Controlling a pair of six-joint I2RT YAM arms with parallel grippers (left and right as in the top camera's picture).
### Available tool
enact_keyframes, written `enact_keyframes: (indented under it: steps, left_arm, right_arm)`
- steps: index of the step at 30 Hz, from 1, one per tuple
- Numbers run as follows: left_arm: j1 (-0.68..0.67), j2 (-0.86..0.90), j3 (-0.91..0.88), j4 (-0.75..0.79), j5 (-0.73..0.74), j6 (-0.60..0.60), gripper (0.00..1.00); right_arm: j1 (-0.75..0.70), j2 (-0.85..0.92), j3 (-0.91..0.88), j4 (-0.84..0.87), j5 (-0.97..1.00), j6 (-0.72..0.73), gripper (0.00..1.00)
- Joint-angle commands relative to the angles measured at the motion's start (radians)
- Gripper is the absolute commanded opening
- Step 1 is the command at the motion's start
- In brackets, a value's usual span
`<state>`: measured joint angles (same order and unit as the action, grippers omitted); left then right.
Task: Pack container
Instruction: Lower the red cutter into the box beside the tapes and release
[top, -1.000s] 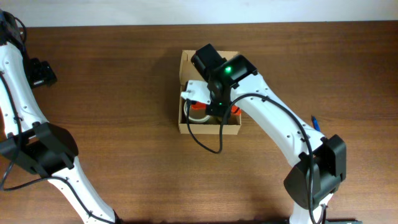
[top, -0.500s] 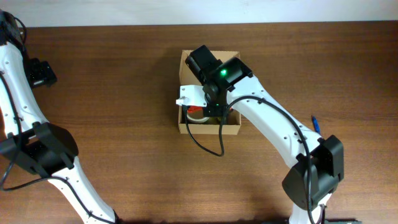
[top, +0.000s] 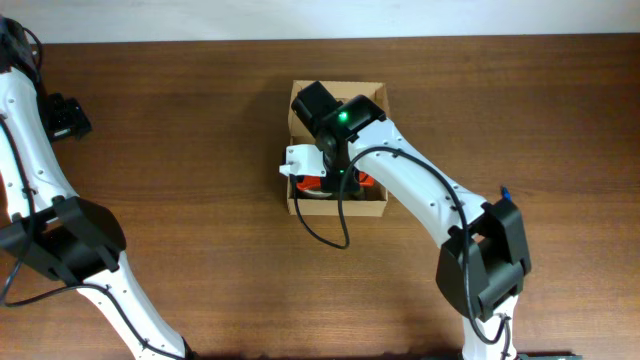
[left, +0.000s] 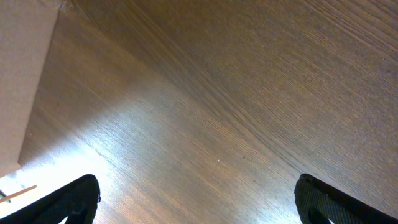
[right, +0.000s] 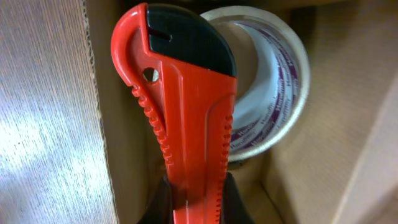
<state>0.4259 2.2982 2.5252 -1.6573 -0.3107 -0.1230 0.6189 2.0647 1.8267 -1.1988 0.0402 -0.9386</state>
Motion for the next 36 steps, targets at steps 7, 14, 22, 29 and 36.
enact_keyframes:
  steps: [7, 14, 22, 29, 36]
  left_arm:
    - [0.003, -0.014, -0.005, 0.0, -0.006, 0.012, 1.0]
    - [0.003, -0.014, -0.005, 0.0, -0.006, 0.012, 1.0]
    - [0.003, -0.014, -0.005, 0.0, -0.006, 0.012, 1.0]
    - [0.003, -0.014, -0.005, 0.0, -0.006, 0.012, 1.0]
    - [0.003, -0.014, -0.005, 0.0, -0.006, 0.012, 1.0]
  right_arm:
    - [-0.011, 0.02, -0.082, 0.035, -0.042, 0.065, 0.04]
    - [-0.013, 0.02, -0.137, 0.038, -0.055, 0.064, 0.04]
    - [-0.013, 0.02, -0.137, 0.052, -0.05, 0.079, 0.18]
    - [-0.018, 0.02, -0.137, 0.071, -0.009, 0.092, 0.22]
    - [-0.045, 0.02, -0.137, 0.097, -0.002, 0.136, 0.28]
